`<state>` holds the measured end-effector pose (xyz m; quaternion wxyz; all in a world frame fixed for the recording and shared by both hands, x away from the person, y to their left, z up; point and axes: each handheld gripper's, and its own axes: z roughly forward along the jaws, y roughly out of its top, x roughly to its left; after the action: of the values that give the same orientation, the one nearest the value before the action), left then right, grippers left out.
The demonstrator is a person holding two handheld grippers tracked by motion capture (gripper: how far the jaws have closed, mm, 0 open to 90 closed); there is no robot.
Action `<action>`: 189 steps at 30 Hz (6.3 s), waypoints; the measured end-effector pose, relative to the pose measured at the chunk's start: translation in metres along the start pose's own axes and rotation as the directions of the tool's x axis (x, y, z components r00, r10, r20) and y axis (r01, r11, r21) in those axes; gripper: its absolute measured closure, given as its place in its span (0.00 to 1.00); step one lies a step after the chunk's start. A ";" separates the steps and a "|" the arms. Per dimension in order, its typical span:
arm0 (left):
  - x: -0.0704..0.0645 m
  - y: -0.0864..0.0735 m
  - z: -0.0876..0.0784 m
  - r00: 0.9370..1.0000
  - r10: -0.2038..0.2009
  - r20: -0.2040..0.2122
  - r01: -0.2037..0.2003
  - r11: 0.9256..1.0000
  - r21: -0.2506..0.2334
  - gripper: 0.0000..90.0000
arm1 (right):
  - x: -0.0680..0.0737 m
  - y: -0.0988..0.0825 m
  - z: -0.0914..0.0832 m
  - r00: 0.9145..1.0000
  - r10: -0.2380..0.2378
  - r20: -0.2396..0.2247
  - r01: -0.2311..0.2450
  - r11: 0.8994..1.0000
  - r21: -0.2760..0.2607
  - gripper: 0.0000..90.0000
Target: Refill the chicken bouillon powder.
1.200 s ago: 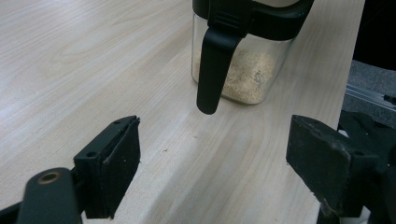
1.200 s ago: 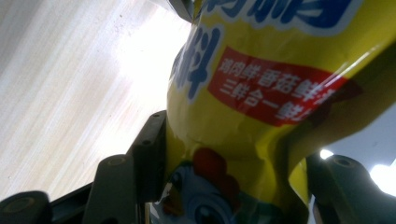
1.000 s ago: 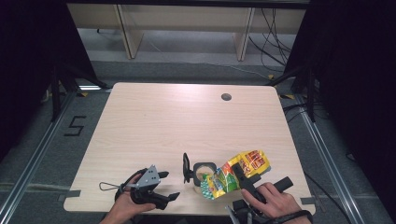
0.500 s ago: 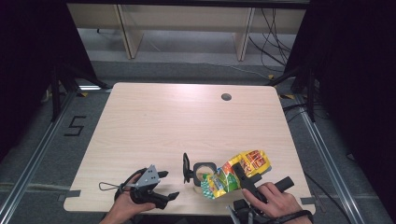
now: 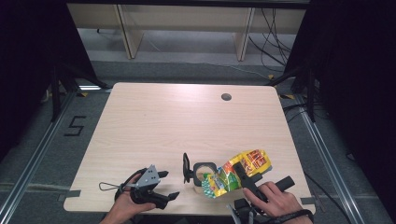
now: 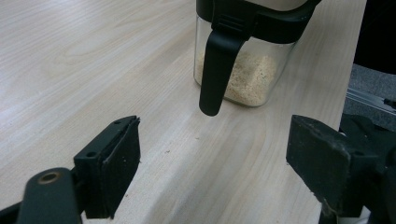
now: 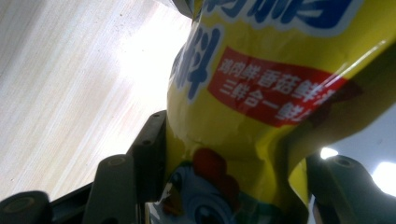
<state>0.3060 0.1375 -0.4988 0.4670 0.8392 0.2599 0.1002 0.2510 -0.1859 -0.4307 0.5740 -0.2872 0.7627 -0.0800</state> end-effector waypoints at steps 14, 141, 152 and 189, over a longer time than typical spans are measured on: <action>-0.001 0.000 0.001 1.000 -0.002 0.006 0.002 1.000 -0.009 0.19 | 0.000 0.003 0.000 1.000 -0.006 -0.014 0.006 1.000 0.002 0.50; -0.001 0.002 0.002 0.999 0.050 0.015 -0.050 0.999 0.001 0.20 | -0.003 0.005 0.001 1.000 -0.011 0.001 0.012 1.000 -0.004 0.53; -0.003 0.001 0.002 1.000 0.025 0.014 -0.024 1.000 -0.002 0.20 | -0.004 0.005 0.000 1.000 0.013 0.000 -0.013 1.000 -0.003 0.53; -0.004 0.002 0.002 1.000 0.022 0.016 -0.022 1.000 -0.015 0.20 | -0.003 0.006 0.001 1.000 -0.016 -0.005 0.016 1.000 -0.019 0.54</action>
<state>0.3047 0.1330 -0.4981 0.4741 0.8394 0.2462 0.1004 0.2507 -0.1794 -0.4313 0.5685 -0.2986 0.7626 -0.0780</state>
